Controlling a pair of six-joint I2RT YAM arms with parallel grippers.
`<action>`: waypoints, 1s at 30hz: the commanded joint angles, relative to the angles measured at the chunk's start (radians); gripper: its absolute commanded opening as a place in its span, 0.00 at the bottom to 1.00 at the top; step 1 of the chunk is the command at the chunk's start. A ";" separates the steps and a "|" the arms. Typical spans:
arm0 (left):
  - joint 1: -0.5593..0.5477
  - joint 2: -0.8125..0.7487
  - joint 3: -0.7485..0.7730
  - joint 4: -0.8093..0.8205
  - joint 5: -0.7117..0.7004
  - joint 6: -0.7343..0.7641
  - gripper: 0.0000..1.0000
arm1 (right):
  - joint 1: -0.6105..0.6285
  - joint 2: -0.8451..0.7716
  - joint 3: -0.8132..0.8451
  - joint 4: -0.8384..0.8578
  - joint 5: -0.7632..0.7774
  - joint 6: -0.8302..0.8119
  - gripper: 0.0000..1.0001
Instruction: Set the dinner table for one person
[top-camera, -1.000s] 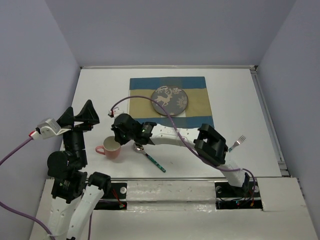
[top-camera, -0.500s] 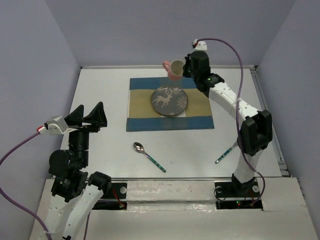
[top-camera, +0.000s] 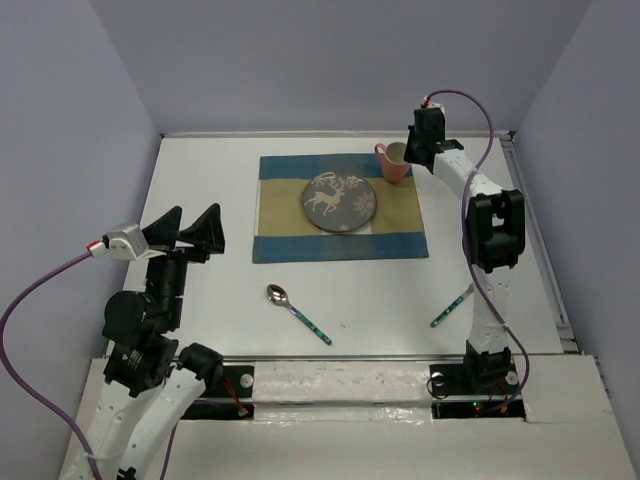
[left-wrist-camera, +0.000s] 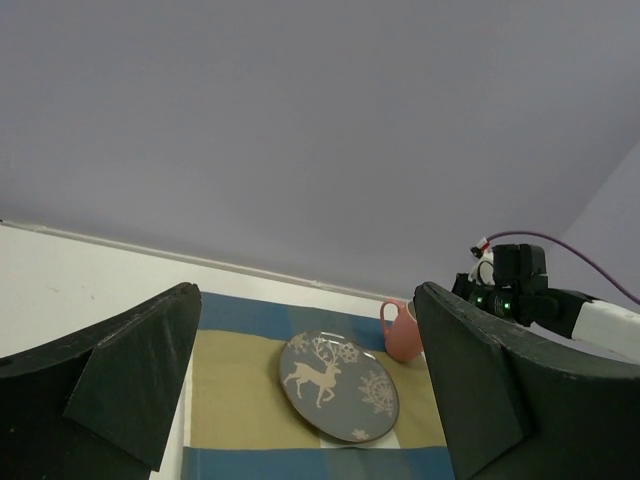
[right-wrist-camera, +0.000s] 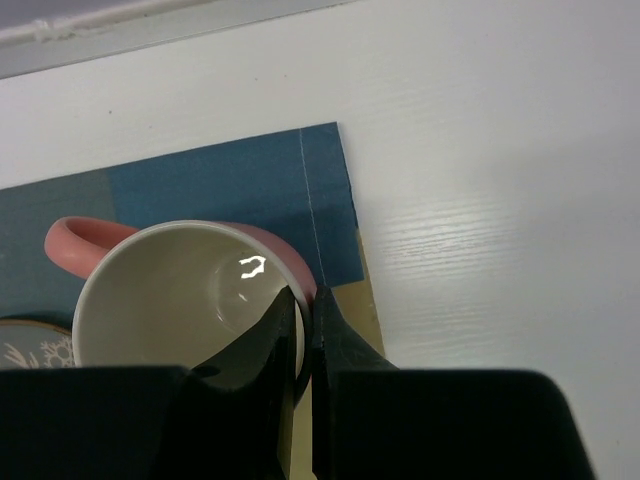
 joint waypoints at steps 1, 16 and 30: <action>-0.005 0.026 -0.001 0.052 0.014 0.008 0.99 | -0.018 -0.024 0.103 0.069 -0.046 0.018 0.00; 0.001 0.047 -0.001 0.052 0.014 0.010 0.99 | -0.036 0.027 0.113 0.066 -0.043 0.013 0.00; 0.010 0.041 -0.001 0.052 0.014 0.010 0.99 | -0.036 0.024 0.129 0.029 -0.028 0.018 0.39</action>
